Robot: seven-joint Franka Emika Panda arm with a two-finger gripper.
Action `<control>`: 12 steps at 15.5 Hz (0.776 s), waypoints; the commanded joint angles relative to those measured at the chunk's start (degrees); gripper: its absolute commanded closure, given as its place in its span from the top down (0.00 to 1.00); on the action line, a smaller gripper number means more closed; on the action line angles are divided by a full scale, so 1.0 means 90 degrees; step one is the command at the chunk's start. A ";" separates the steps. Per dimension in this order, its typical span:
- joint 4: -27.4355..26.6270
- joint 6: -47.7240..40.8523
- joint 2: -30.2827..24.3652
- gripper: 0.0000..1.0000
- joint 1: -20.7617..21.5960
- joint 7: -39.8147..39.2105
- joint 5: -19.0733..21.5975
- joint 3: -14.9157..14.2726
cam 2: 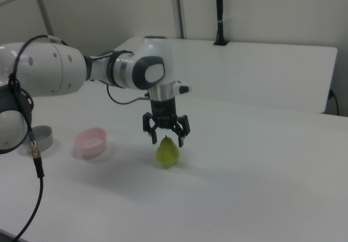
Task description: Pick up a pear from the bowl
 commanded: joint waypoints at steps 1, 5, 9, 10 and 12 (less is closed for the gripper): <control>-0.0224 -0.0140 -0.0822 1.00 0.0021 0.0623 -0.0077 -0.0004; -0.0224 -0.0735 -0.1350 1.00 0.0030 0.0818 -0.0009 -0.0004; -0.0224 -0.0766 -0.1614 1.00 0.0011 0.1784 0.0001 -0.0004; -0.0224 -0.0766 -0.1673 1.00 0.0011 0.1941 0.0001 -0.0004; -0.0224 -0.0766 -0.1712 1.00 -0.0018 0.2146 0.0001 -0.0004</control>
